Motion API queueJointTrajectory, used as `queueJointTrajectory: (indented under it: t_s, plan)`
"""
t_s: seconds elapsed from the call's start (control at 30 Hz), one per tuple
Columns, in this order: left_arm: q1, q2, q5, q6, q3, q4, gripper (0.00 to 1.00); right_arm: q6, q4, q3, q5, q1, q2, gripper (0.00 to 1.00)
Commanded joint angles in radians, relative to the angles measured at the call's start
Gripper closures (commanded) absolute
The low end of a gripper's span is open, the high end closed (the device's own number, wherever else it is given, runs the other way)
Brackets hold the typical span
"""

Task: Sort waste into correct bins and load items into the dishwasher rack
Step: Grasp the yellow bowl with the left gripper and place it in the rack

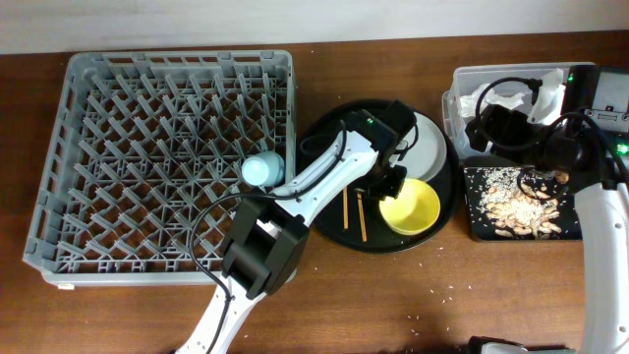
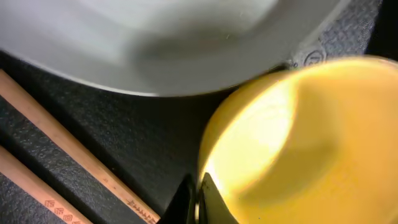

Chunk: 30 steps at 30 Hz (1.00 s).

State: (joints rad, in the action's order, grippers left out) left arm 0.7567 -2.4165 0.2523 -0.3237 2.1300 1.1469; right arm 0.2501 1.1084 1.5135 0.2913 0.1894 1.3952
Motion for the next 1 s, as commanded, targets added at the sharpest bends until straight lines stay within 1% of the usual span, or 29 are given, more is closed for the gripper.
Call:
queueJointTrajectory:
  t_s: [0.0,0.07,0.13,0.2,0.23,0.27,0.3,0.33,0.37,0.43,0.53,0.63,0.73,0.83,0.97]
  plan:
    - [-0.006,-0.012,0.003,-0.002,0.017,0.004,0.99,-0.011,0.007,-0.005,-0.015,0.007,0.003,0.05]
    - [-0.034,-0.011,-0.023,0.004,0.098,0.098,1.00,-0.010,0.008,-0.005,-0.014,0.006,0.003,0.05]
    - [-0.081,-0.011,-0.131,0.012,0.279,0.261,0.99,-0.011,0.008,-0.005,-0.012,0.006,0.003,0.05]
    - [-0.126,-0.011,-0.251,0.051,0.478,0.397,0.99,-0.010,0.006,-0.009,-0.012,0.006,0.003,0.05]
    - [-0.148,-0.011,-0.361,0.052,0.577,0.457,0.99,-0.010,0.002,-0.018,-0.011,0.006,0.004,0.05]
    - [-0.172,-0.011,-0.525,0.052,0.679,0.511,0.99,-0.010,-0.006,-0.029,-0.012,0.000,0.005,0.05]
    - [-0.193,-0.011,-0.742,0.052,0.754,0.537,0.99,-0.010,-0.016,-0.042,-0.012,-0.014,0.011,0.05]
    - [-0.206,-0.011,-0.917,0.052,0.774,0.536,0.99,-0.010,-0.024,-0.044,-0.012,-0.034,0.022,0.05]
    - [-0.212,-0.011,-1.006,0.051,0.773,0.528,0.99,-0.010,-0.030,-0.044,-0.012,-0.042,0.029,0.05]
    - [-0.230,-0.020,-1.220,0.051,0.755,0.483,0.99,-0.010,-0.065,-0.044,-0.012,-0.092,0.069,0.01]
    - [-0.261,-0.042,-1.430,0.051,0.748,0.426,1.00,-0.010,-0.085,-0.044,-0.014,-0.133,0.122,0.01]
    - [-0.307,-0.090,-1.558,0.051,0.748,0.320,1.00,-0.010,-0.084,-0.044,-0.016,-0.137,0.168,0.02]
    - [-0.330,-0.145,-1.567,0.051,0.748,0.261,1.00,-0.010,-0.084,-0.044,-0.015,-0.137,0.189,0.01]
    - [-0.327,-0.205,-1.618,0.051,0.748,0.219,1.00,-0.010,-0.084,-0.044,-0.015,-0.137,0.192,0.01]
    - [-0.327,-0.280,-1.618,0.050,0.748,0.169,1.00,-0.010,-0.084,-0.044,-0.015,-0.137,0.194,0.02]
